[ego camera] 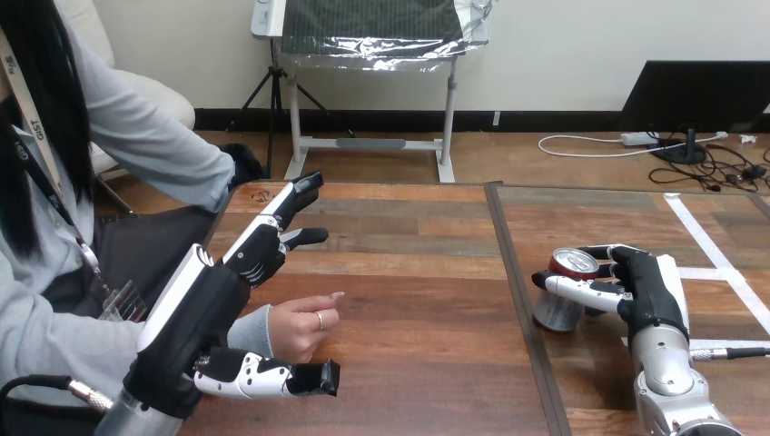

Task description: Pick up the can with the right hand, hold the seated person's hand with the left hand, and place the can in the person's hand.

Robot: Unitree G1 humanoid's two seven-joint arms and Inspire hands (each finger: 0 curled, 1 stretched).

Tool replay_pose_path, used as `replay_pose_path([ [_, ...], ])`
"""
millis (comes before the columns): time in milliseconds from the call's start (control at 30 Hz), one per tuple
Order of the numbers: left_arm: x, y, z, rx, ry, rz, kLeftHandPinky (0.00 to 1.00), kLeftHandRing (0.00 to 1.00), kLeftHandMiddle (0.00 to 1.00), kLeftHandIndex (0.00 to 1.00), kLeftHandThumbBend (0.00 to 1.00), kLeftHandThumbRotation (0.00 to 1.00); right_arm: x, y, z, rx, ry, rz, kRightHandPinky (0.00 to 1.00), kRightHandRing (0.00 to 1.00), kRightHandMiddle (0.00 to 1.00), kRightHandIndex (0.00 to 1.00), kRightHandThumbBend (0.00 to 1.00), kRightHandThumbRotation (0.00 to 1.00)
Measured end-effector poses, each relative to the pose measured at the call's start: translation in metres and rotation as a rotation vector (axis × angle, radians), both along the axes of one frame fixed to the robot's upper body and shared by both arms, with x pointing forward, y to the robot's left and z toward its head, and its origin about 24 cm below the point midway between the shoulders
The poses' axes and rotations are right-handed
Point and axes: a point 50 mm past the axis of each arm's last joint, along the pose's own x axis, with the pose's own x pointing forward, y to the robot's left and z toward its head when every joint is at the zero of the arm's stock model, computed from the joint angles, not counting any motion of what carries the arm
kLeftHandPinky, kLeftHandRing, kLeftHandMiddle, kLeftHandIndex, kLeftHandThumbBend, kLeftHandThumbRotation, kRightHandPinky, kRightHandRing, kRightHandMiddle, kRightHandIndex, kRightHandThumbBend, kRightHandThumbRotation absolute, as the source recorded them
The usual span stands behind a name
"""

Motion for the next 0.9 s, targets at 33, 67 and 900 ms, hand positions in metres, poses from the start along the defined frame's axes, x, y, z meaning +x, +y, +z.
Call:
replay_pose_path([
  [33, 0.0000, 0.0000, 0.0000, 0.000, 0.000, 0.000, 0.84, 0.97, 1.00, 0.95, 1.00, 0.48, 0.0000, 0.0000, 0.0000, 0.000, 0.000, 0.000, 0.36, 0.44, 0.53, 0.56, 0.78, 0.00],
  [67, 0.0000, 0.0000, 0.0000, 0.000, 0.000, 0.000, 0.84, 0.97, 1.00, 0.95, 1.00, 0.48, 0.0000, 0.0000, 0.0000, 0.000, 0.000, 0.000, 0.36, 0.44, 0.53, 0.56, 0.78, 0.00],
  [900, 0.0005, -0.0004, -0.0008, 0.042, 0.005, 0.010, 0.80, 0.95, 0.98, 0.95, 1.00, 0.49, 0.0001, -0.0001, 0.0005, 0.003, -0.006, -0.001, 0.36, 0.42, 0.51, 0.54, 0.78, 0.00],
])
